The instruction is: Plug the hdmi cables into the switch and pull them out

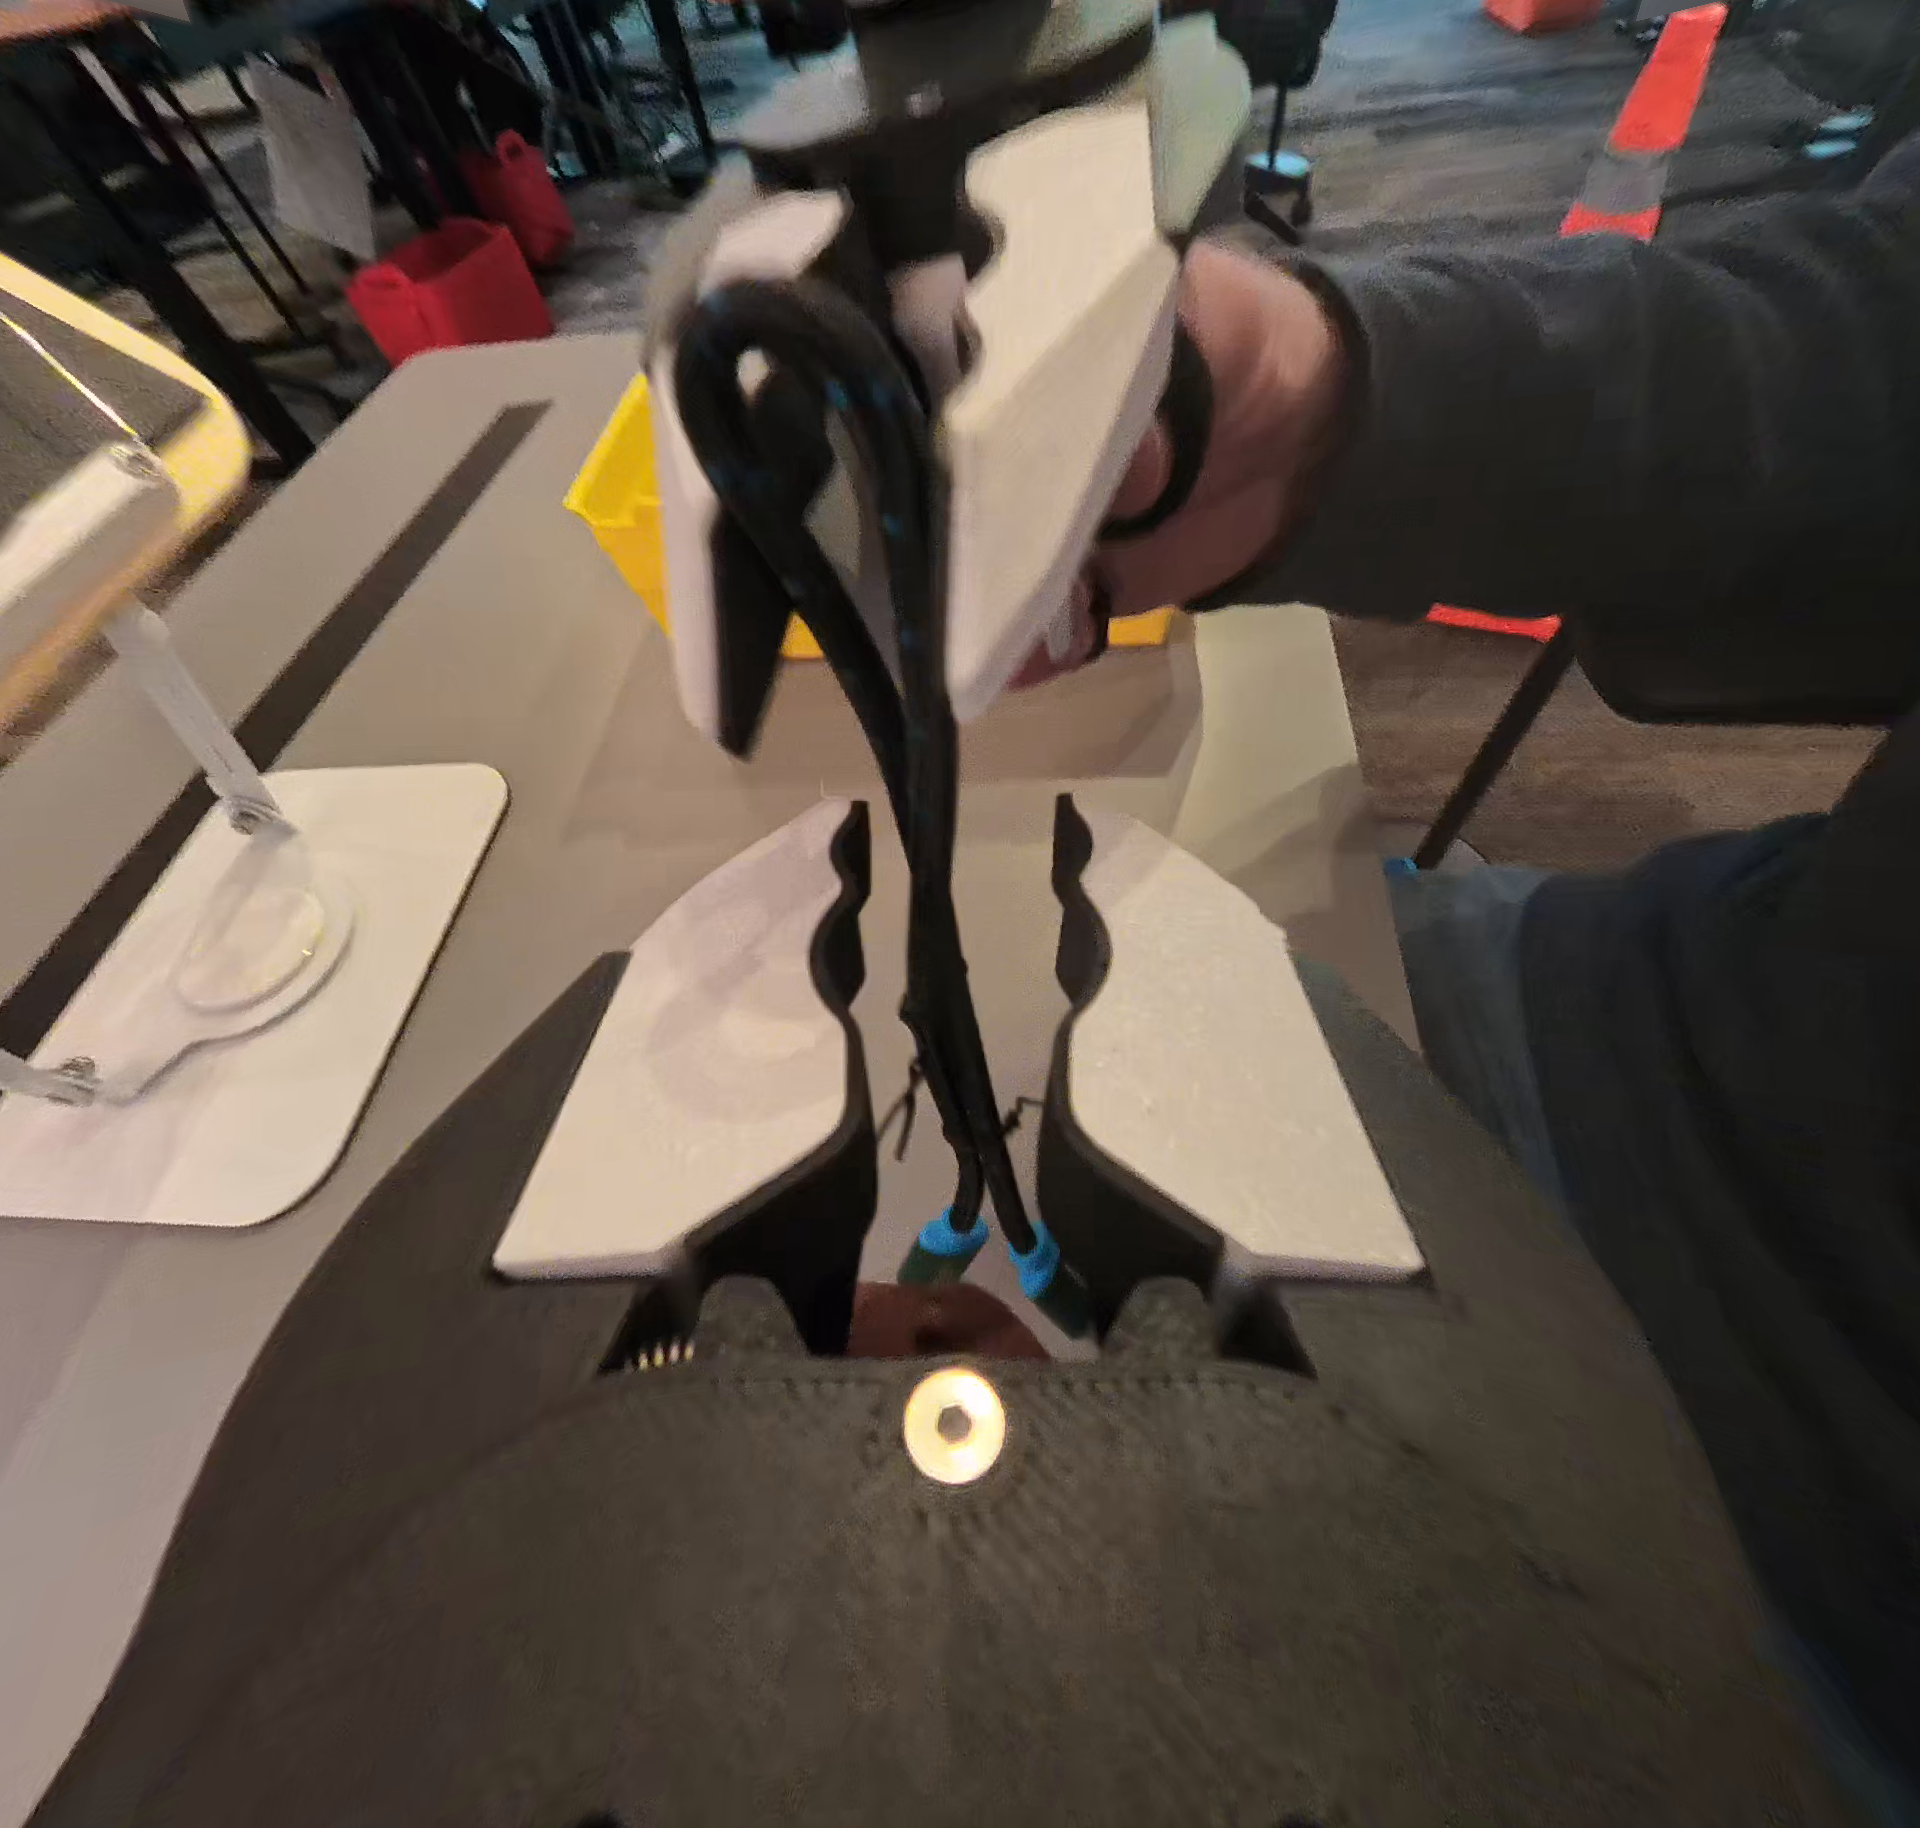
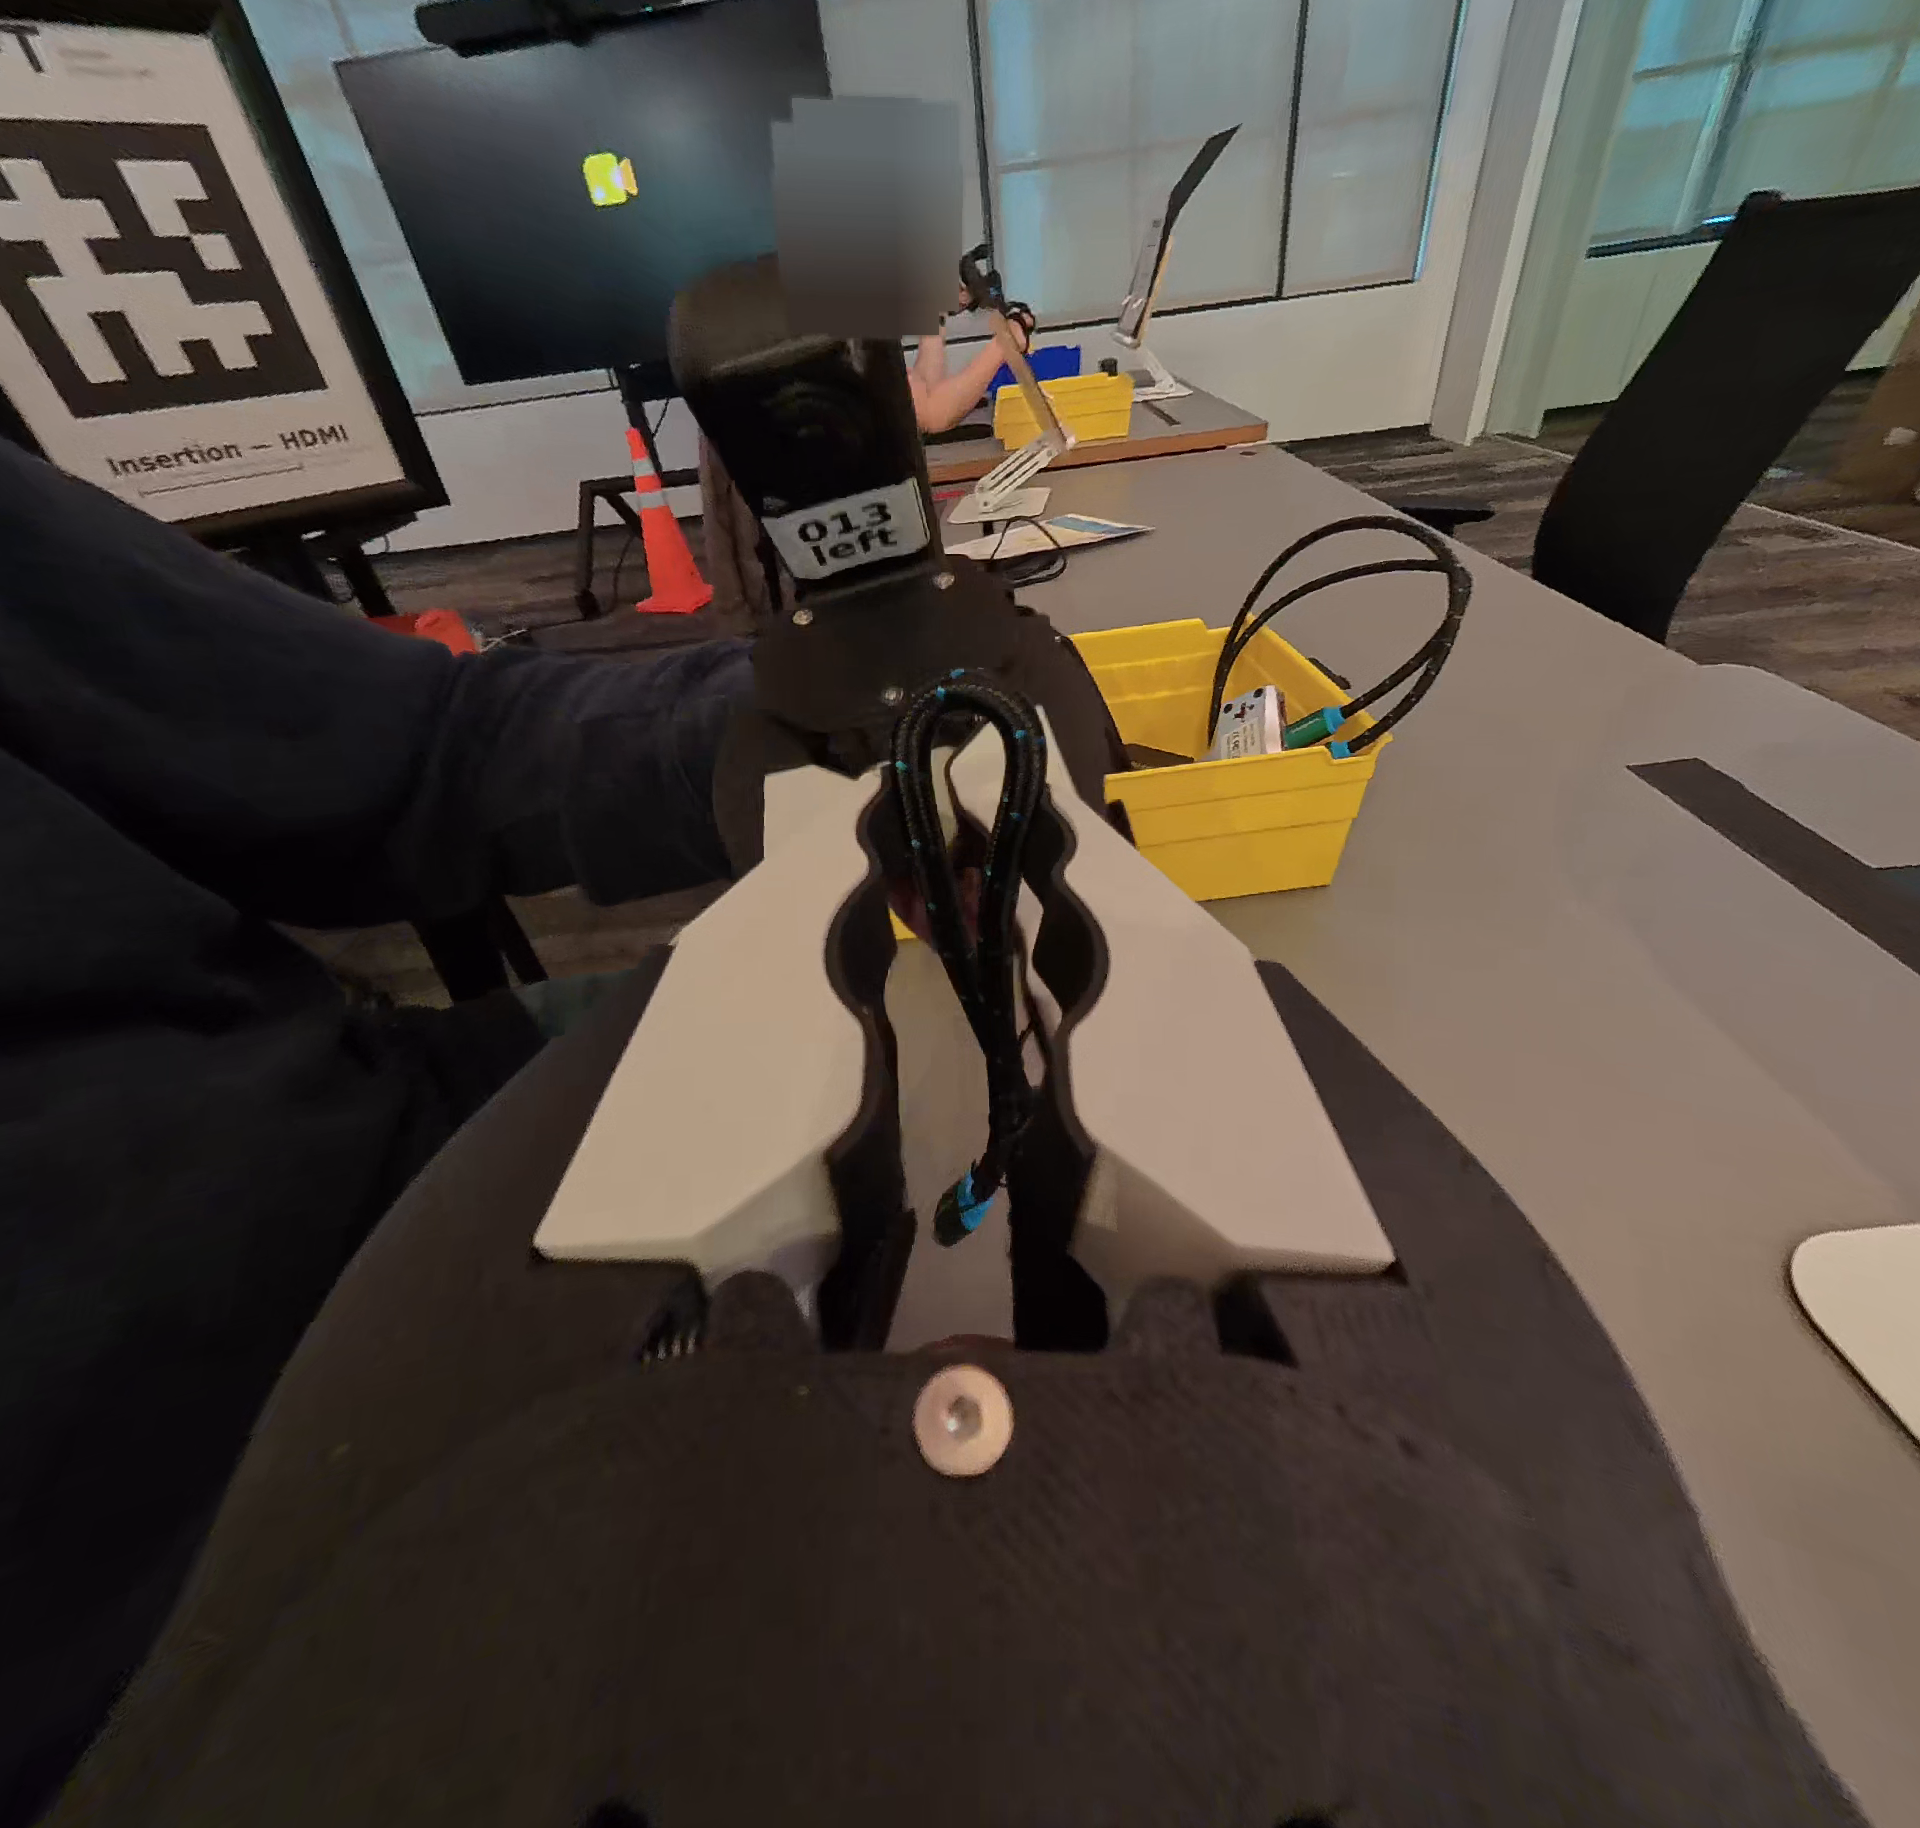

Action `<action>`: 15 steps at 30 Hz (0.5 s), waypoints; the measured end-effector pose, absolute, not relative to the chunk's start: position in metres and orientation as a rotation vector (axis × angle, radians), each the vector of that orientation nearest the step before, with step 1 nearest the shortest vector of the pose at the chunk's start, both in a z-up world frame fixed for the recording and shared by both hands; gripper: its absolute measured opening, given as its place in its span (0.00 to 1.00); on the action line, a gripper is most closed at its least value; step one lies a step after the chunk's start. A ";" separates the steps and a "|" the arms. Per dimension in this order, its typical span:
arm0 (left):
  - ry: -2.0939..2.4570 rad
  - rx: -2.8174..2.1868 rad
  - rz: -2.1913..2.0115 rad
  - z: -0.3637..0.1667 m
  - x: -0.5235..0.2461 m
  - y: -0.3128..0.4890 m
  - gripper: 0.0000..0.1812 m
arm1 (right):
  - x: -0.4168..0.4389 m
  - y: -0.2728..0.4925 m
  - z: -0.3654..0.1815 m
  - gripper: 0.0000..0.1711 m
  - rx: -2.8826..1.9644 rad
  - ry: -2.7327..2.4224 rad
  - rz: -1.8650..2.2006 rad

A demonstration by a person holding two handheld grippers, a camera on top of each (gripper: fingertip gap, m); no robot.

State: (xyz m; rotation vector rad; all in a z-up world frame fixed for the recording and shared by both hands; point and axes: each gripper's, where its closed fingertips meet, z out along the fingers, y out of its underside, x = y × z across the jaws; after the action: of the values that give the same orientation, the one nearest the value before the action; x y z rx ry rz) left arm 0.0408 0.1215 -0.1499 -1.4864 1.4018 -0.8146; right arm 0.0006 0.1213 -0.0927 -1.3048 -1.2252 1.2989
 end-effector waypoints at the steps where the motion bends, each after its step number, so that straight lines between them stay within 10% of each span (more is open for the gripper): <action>1: 1.384 -1.470 -0.815 -0.144 0.042 0.122 0.20 | -0.001 0.119 -0.096 0.12 -1.311 -1.254 1.280; 15: 1.296 -1.518 -0.866 -0.138 0.048 0.126 0.02 | -0.008 0.120 -0.101 0.11 -1.340 -1.234 1.289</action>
State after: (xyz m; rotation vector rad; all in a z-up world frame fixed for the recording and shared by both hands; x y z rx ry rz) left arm 0.0483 0.1257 -0.1384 -1.5183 1.2965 -0.8661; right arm -0.0081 0.1195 -0.1007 -1.3402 -1.2340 1.2893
